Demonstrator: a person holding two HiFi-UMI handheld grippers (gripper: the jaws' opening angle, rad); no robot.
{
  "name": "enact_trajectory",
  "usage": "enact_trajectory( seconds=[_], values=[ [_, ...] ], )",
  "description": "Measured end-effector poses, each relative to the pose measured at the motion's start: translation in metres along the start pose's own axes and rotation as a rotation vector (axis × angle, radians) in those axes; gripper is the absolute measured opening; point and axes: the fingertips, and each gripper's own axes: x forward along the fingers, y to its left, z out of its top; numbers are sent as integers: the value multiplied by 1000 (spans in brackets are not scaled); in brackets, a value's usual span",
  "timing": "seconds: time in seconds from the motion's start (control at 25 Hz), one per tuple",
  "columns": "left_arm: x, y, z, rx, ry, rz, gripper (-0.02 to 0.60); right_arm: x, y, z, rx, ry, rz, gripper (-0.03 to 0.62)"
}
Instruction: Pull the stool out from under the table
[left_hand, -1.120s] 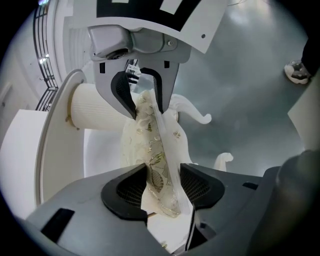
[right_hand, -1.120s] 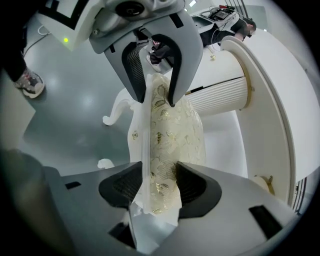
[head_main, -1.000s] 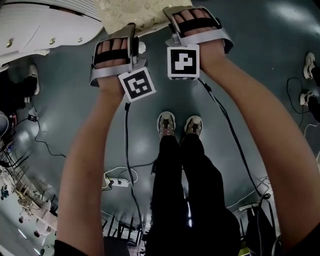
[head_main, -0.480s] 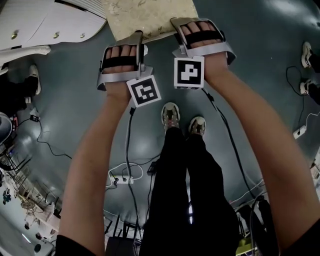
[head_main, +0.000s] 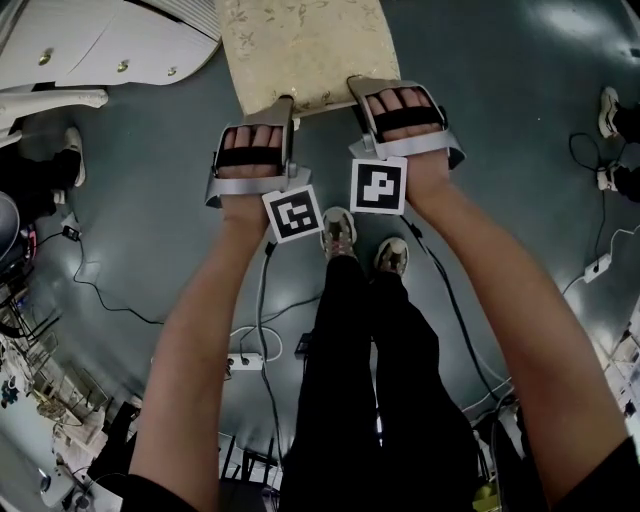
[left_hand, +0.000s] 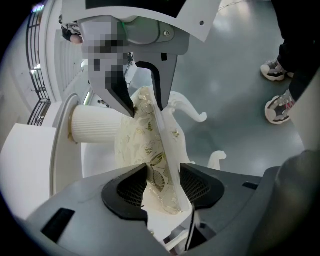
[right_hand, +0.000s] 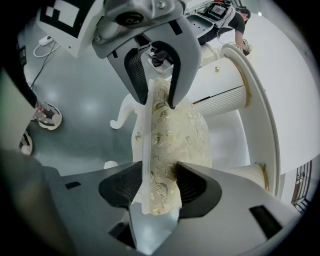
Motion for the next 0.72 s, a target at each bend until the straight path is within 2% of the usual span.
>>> enact_trajectory(
  seconds=[0.2, 0.48, 0.72],
  values=[
    [-11, -8, 9, -44, 7, -13, 213, -11, 14, -1, 7, -5, 37, 212],
    [-27, -22, 21, -61, 17, -31, 213, -25, 33, -7, -16, 0, 38, 212],
    [-44, -38, 26, -57, 6, -56, 212, -40, 58, -3, -14, 7, 92, 212]
  ],
)
